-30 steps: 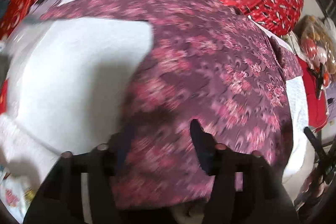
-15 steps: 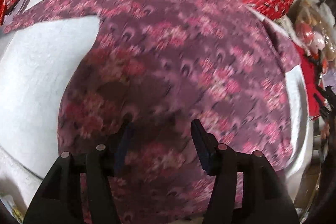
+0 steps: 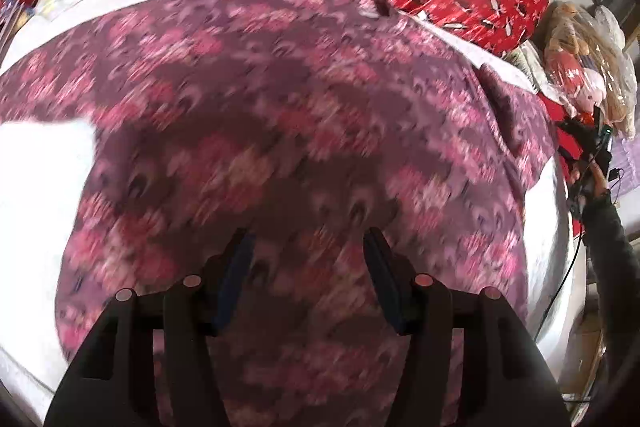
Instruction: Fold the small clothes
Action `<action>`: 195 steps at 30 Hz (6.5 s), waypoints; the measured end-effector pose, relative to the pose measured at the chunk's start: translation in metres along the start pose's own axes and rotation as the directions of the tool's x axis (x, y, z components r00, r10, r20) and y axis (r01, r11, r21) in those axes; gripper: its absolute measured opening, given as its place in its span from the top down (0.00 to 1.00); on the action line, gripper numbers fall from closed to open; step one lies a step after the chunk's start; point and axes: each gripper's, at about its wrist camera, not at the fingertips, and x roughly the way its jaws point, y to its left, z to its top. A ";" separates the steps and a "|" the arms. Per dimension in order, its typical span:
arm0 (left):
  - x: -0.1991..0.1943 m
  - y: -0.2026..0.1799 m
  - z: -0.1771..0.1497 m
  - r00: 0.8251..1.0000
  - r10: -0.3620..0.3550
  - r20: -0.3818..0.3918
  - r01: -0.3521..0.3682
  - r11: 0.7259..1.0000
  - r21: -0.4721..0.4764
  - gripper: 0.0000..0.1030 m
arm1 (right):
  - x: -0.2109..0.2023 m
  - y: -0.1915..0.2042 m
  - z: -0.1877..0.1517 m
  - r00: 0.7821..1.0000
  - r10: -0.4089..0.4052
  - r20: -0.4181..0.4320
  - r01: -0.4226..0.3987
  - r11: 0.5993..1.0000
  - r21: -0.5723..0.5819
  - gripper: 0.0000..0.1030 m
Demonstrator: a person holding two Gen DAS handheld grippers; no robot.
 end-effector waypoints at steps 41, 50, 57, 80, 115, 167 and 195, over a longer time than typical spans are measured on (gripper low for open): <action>0.027 0.093 0.080 0.988 -0.138 0.065 0.147 0.974 -0.171 0.40 | -0.069 0.284 -0.256 0.904 0.266 -0.334 -0.413 0.747 -0.521 0.91; 0.024 0.082 0.080 0.934 -0.352 0.063 0.358 0.921 -0.153 0.39 | -0.060 0.289 -0.387 0.773 0.141 -0.618 -0.556 0.619 -0.555 0.82; 0.040 0.043 0.080 0.931 -0.364 0.033 0.366 0.926 -0.097 0.25 | -0.097 0.241 -0.362 0.809 0.156 -0.566 -0.520 0.638 -0.568 0.72; 0.019 0.098 0.074 0.976 -0.074 0.203 0.141 0.930 -0.339 0.95 | -0.094 0.104 -0.191 0.949 0.219 -0.226 -0.260 0.950 -0.172 0.57; -0.051 0.312 0.069 0.965 0.046 0.257 0.125 0.783 -0.609 0.46 | -0.030 0.357 -0.452 0.830 0.219 -0.513 -0.527 0.608 -0.594 0.74; 0.076 0.005 0.122 1.000 -0.007 -0.023 0.005 0.995 -0.100 0.97 | -0.053 0.188 -0.324 0.941 0.260 -0.215 -0.337 0.766 -0.548 0.51; 0.034 0.199 0.050 0.950 -0.292 0.109 0.302 0.777 -0.552 0.52 | -0.071 0.349 -0.460 0.914 0.190 -0.359 -0.394 0.196 -0.898 0.61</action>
